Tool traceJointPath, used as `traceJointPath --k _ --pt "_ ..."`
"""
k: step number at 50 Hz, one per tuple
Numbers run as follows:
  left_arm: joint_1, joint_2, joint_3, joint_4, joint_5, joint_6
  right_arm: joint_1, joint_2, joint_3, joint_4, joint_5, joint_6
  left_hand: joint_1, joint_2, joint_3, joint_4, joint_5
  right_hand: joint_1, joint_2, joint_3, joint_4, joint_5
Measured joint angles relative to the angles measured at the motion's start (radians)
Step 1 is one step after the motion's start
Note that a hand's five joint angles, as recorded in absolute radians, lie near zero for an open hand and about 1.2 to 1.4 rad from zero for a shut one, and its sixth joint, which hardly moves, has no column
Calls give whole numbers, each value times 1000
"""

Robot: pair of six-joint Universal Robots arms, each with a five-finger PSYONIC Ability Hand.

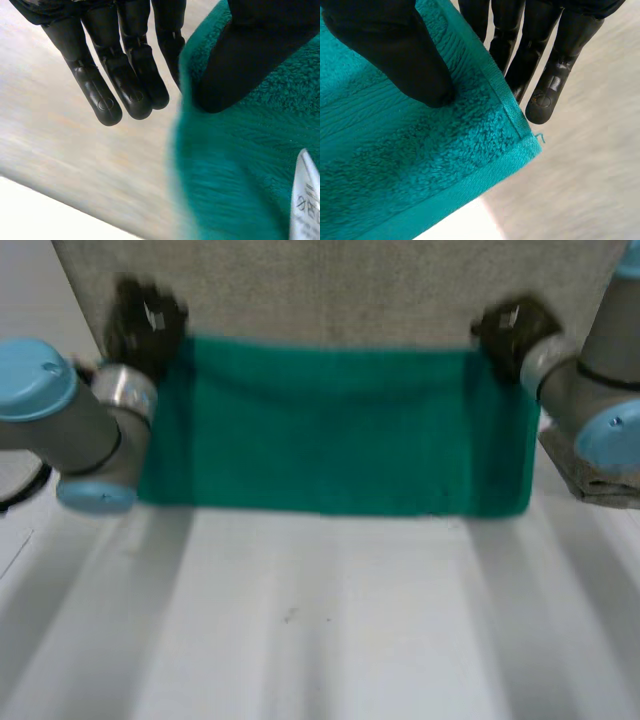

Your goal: Fold the laundry.

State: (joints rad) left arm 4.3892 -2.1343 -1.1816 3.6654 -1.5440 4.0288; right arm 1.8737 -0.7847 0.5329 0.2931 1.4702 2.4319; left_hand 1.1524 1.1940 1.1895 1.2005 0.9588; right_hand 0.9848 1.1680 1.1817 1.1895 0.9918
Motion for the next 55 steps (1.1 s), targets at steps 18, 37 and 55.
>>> traceJointPath --k 18,37,55 --pt "5 214 -202 354 66 -154 28 -168 174 -485 -26 70 0 1 3 0 0 5 0 0 0 0" --pt "11 -84 -520 180 61 2 24 -81 632 -234 -74 -150 0 2 3 1 0 5 0 0 0 0" --pt "2 327 -766 -706 -63 107 -11 -465 1021 314 -13 -400 0 2 3 1 0 5 0 0 0 0"
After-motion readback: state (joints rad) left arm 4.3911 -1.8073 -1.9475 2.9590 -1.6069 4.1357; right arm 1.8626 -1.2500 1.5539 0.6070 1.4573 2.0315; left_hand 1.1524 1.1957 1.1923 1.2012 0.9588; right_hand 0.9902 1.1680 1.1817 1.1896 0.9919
